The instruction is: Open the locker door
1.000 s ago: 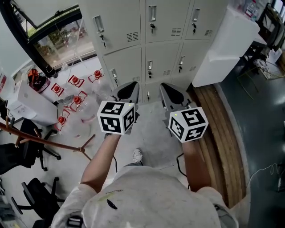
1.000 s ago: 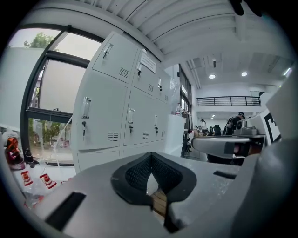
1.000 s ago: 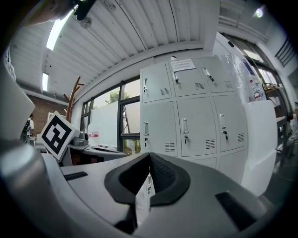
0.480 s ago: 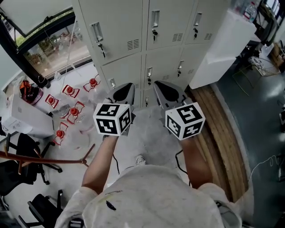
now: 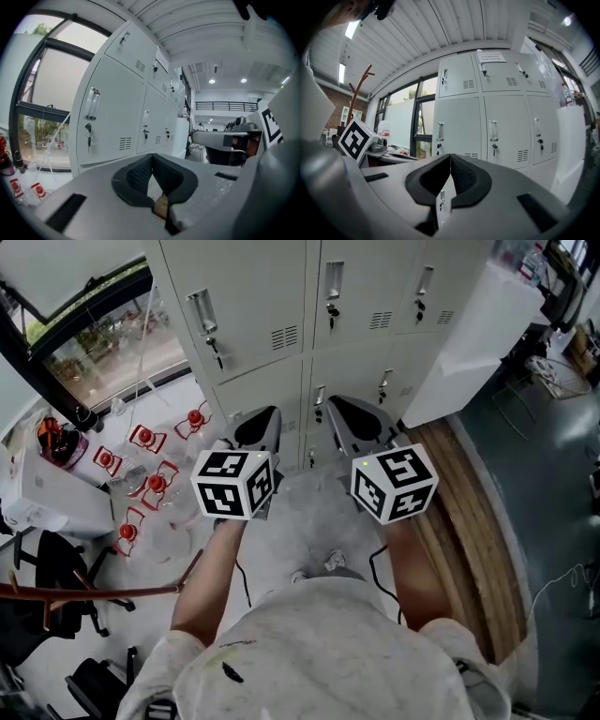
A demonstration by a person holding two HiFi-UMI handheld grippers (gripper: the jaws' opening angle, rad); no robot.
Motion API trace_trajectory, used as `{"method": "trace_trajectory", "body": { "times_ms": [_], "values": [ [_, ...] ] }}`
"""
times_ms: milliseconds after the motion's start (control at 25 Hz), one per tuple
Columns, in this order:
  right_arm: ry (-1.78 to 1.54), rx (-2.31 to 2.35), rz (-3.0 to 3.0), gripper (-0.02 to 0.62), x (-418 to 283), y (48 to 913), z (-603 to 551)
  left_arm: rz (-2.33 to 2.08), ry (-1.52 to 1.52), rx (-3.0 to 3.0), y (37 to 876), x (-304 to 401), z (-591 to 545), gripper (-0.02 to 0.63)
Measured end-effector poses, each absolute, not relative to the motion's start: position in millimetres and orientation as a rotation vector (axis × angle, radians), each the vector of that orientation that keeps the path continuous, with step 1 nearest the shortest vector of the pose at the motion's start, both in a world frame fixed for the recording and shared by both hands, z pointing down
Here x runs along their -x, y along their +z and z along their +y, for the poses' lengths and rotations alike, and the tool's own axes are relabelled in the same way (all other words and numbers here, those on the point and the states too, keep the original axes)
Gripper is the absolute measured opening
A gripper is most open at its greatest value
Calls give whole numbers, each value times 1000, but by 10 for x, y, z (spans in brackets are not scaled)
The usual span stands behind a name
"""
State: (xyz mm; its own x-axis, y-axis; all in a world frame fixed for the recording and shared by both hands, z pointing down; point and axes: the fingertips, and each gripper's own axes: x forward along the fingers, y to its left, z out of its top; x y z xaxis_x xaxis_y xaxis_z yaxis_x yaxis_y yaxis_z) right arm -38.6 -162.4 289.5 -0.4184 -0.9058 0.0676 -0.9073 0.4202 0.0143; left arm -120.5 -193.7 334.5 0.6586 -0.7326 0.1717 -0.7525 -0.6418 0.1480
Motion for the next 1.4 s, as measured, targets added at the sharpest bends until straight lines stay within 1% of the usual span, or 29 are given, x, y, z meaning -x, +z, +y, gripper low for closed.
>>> {"method": "trace_trajectory", "body": {
  "times_ms": [400,840,1200,1240,1280,1320,1360,1400],
  "values": [
    [31,-1653,-2614,5,163,2932,-2274,-1195,167,-2710,3344,882,-2520,7],
    [-3,-1601,-2676,5,-256,2794,-3211,-1272,138,-2707,3195,433,-3390,7],
    [-34,-1530,-2735,6,-442,2705,-3831,-1328,170,-2672,3203,180,-3810,6],
    [-37,-1518,-2742,10,-448,2697,-3894,-1336,172,-2668,3203,157,-3851,7],
    [-37,-1502,-2748,35,-448,2692,-3955,-1343,175,-2666,3200,133,-3893,8],
    [-36,-1485,-2755,78,-445,2689,-4014,-1350,176,-2664,3193,107,-3936,6],
    [-37,-1469,-2761,94,-442,2684,-4069,-1358,176,-2662,3182,82,-3977,7],
    [-42,-1455,-2766,95,-440,2677,-4120,-1366,175,-2660,3171,58,-4015,6]
  ]
}}
